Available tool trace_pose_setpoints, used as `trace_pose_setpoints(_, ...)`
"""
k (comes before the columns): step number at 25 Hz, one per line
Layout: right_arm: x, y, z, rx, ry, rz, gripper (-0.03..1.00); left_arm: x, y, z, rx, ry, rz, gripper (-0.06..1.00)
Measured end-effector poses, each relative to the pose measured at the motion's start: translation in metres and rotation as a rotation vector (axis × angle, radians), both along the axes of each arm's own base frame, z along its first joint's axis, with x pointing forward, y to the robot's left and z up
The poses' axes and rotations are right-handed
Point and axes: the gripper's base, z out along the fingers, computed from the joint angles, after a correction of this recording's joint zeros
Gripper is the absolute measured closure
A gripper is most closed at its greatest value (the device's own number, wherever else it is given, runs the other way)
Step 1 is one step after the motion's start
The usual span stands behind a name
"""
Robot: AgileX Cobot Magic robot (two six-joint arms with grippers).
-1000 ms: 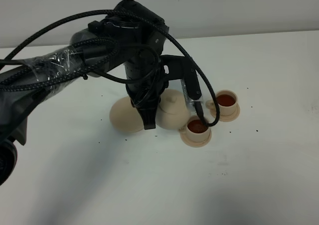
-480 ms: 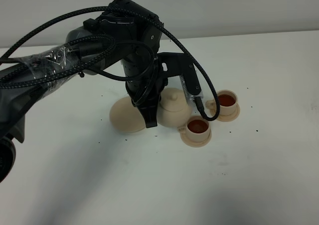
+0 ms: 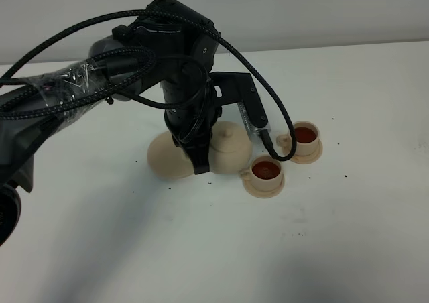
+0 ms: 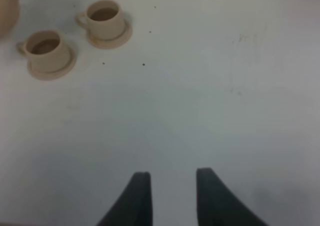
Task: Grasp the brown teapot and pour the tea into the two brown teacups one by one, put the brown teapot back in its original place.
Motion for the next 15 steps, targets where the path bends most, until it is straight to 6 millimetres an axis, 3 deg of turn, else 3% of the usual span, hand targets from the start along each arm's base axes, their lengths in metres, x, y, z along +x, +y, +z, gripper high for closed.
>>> trace_pose_setpoints(9,0.000,0.000,0.000,0.000,0.000,0.000,0.73,0.019,0.062,0.047,-0.040,-0.106,0.166,0.82)
trace_pose_setpoints(12,0.000,0.000,0.000,0.000,0.000,0.000,0.73,0.023,0.074,0.049,-0.042,-0.112,0.196,0.82)
trace_pose_setpoints(15,0.000,0.000,0.000,-0.001,0.000,0.000,0.73,0.023,0.083,0.034,-0.040,-0.089,0.209,0.82)
